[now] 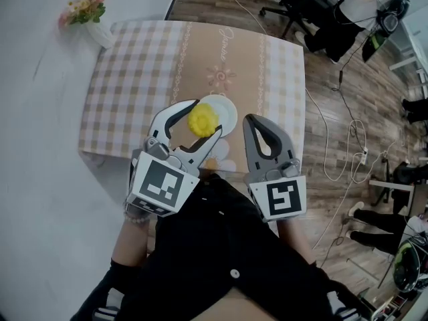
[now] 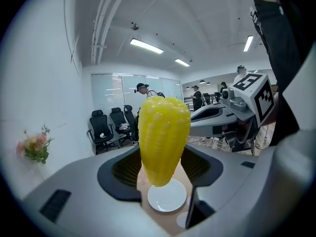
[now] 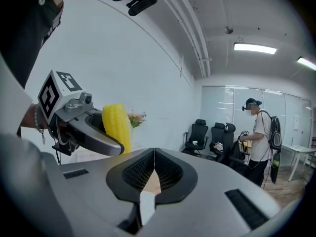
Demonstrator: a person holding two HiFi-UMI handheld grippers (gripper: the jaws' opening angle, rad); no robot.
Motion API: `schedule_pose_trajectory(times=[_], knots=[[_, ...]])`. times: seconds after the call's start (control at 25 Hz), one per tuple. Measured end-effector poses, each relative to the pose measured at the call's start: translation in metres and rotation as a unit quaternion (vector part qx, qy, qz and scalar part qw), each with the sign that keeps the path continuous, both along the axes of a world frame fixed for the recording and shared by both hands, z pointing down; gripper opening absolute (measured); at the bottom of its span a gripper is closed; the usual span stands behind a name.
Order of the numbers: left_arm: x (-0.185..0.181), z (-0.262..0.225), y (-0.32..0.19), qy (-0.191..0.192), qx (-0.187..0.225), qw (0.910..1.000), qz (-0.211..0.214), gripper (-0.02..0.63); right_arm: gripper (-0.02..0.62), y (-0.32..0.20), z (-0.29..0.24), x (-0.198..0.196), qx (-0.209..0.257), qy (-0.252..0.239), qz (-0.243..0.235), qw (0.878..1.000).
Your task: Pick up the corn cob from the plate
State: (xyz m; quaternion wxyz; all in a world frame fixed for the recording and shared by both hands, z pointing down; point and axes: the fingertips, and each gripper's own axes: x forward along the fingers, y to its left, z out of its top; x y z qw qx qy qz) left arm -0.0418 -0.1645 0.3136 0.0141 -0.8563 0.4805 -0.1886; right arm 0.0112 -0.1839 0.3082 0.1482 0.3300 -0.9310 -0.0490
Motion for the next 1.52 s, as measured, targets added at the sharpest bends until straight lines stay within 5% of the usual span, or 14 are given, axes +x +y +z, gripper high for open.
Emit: schedule_pose_trajectory(times=[0.6,0.8,1.52], knots=[[0.01,-0.008,0.005,-0.003,0.011,0.9999,0.012,0.261,0.04,0.008,-0.006,0.003,0.018,0.006,-0.002,1.0],[0.008,-0.011,0.005,0.024,-0.005,0.9996,-0.016,0.261,0.04,0.009,-0.007,0.005,0.02,0.008,0.004,1.0],[0.002,-0.002,0.003,0.001,0.002,1.0,0.004,0.261,0.04,0.008,-0.004,0.003,0.022,0.013,0.002,1.0]])
